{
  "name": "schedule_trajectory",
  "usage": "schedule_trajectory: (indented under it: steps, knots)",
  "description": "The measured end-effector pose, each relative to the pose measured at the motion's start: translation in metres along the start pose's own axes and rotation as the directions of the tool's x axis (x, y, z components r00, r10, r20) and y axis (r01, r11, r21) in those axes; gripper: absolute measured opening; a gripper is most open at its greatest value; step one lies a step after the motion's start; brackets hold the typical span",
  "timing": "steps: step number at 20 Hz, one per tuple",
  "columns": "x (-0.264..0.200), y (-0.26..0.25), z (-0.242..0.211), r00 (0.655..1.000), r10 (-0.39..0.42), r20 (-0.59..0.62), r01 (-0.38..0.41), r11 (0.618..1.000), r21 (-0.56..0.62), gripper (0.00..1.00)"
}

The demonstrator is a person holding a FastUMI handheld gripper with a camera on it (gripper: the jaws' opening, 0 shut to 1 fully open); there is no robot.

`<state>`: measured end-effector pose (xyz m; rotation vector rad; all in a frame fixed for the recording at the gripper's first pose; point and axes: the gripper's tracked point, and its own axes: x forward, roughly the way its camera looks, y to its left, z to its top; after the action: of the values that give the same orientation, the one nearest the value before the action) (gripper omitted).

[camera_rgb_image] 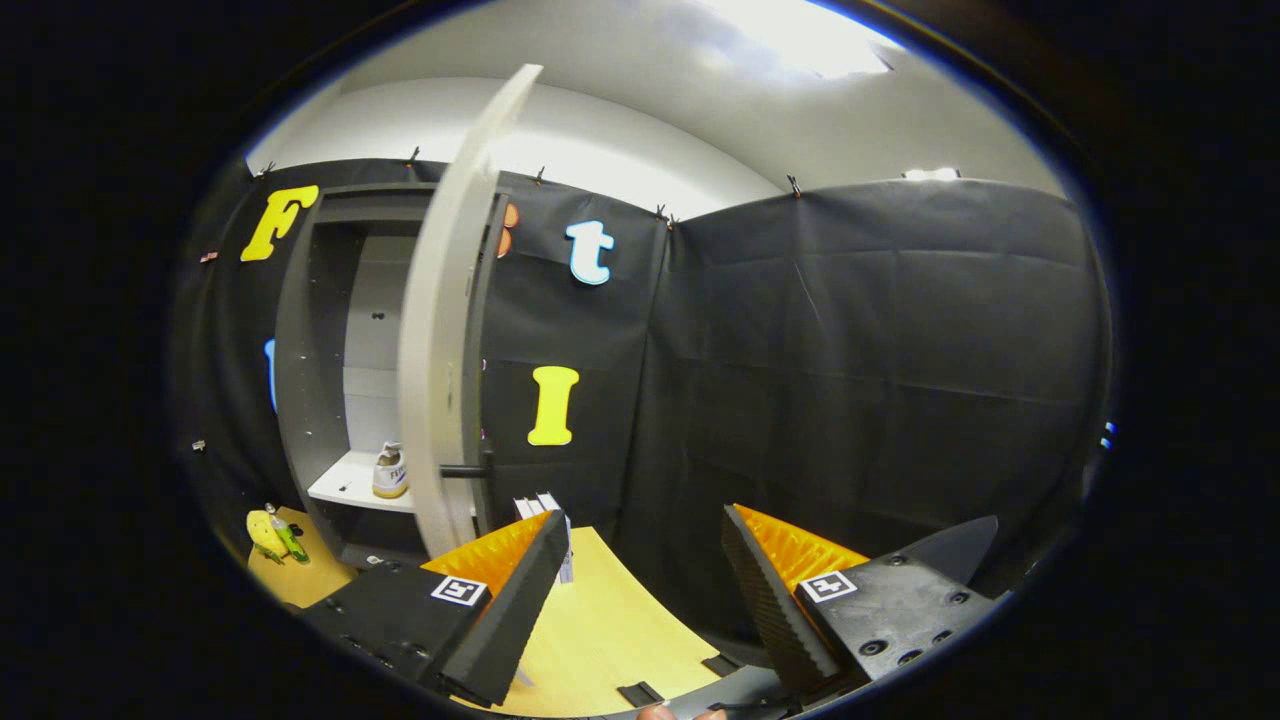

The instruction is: Open the shoe cabinet door, grab the shoes and put them into the shoe cabinet, then close the shoe cabinet door.

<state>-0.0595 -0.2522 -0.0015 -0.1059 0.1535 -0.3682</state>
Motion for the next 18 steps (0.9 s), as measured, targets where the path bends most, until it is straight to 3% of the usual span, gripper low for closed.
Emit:
schedule_trajectory:
  steps: [4,11,13,18]
  knots:
    - [0.032,-0.011,-0.013,0.999,0.028,-0.038,-0.026,0.999,0.04,0.98]
    - [0.078,0.036,-0.021,0.989,0.139,-0.058,-0.137,0.99,0.043,0.98]
    - [0.074,0.061,-0.016,0.983,0.169,-0.068,-0.166,0.985,0.045,0.98]
    - [0.071,0.067,-0.02,0.976,0.196,-0.094,-0.188,0.978,0.095,0.95]
